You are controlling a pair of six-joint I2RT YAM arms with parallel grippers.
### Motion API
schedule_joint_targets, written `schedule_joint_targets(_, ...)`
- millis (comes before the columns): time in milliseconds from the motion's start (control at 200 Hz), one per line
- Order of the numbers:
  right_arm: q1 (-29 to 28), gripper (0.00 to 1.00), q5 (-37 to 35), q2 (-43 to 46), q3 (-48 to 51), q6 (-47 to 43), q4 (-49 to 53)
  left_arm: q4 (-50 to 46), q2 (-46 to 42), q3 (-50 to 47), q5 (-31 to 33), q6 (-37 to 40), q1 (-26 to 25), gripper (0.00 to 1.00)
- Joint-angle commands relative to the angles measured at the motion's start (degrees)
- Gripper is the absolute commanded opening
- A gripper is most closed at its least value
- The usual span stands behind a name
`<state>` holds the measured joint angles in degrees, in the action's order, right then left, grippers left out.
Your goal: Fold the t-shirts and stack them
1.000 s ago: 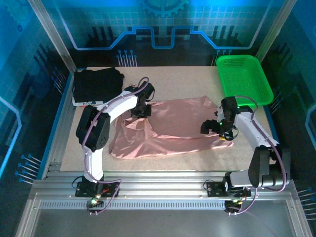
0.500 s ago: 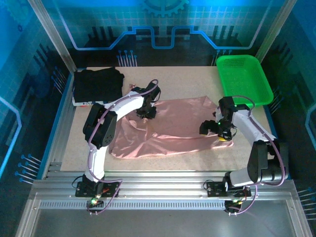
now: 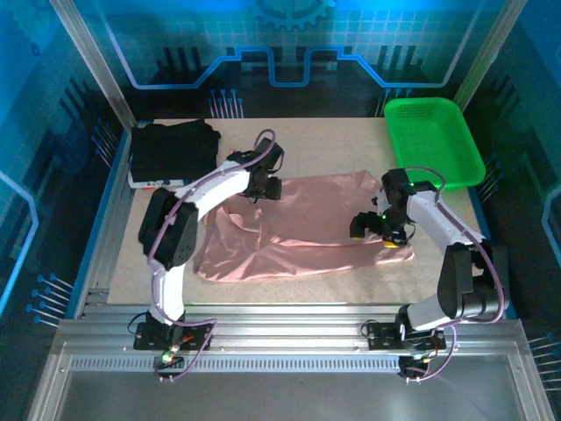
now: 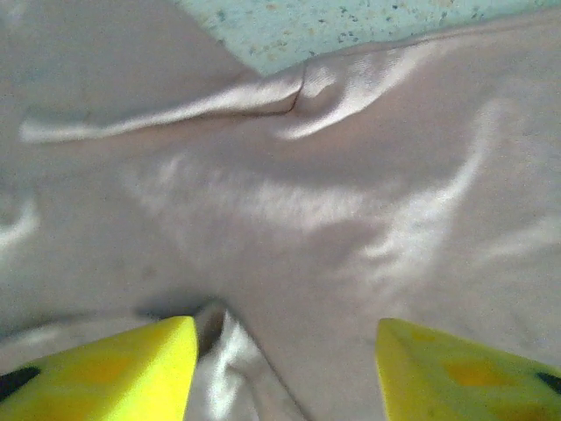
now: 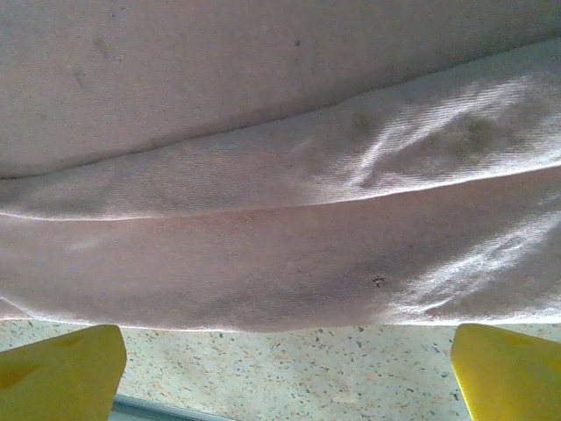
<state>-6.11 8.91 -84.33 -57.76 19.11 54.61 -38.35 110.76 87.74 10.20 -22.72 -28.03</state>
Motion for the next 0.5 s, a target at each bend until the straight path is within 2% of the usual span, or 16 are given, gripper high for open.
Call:
schedule_joint_targets(0, -0.67, 0.95, -0.39, 2.07, -0.64, 1.74, 0.52, 2.03, -13.8, -8.92, -4.46, -12.11, -0.27, 0.62)
schedule_joint_targets(105, -0.54, 0.91, 0.02, 2.84, 0.46, 3.07, 0.16, 4.05, -23.6, -21.34, -6.6, -20.35, -0.27, 0.63)
schedule_joint_targets(225, -0.32, 0.76, 1.05, 1.85, 2.24, 5.1, -1.6, 6.0, -30.32, -33.76, -7.35, -27.26, -0.38, 0.58)
schedule_joint_targets(280, 0.18, 0.64, -2.6, 0.3, 2.06, 6.96, -1.33, 6.71, -31.57, -37.7, -7.3, -29.68, -0.35, 0.51)
schedule_joint_targets(355, 2.57, 0.29, -2.66, -2.07, 1.74, 7.59, -2.12, 9.78, -32.34, -41.7, -7.87, -31.78, -0.36, 0.41)
schedule_joint_targets(385, 3.26, 0.2, -2.51, -2.96, 1.39, 7.82, -2.5, 10.86, -32.21, -42.77, -7.84, -32.55, -0.31, 0.38)
schedule_joint_targets(420, 3.67, 0.14, -2.96, -3.97, 1.09, 8.16, -3.11, 11.71, -31.74, -43.24, -8.05, -32.89, -0.42, 0.37)
schedule_joint_targets(495, 3.9, 0.1, -3.47, -6.61, 0.32, 8.89, -4.6, 13.16, -30.64, -43.35, -7.84, -33.0, -1.01, 0.36)
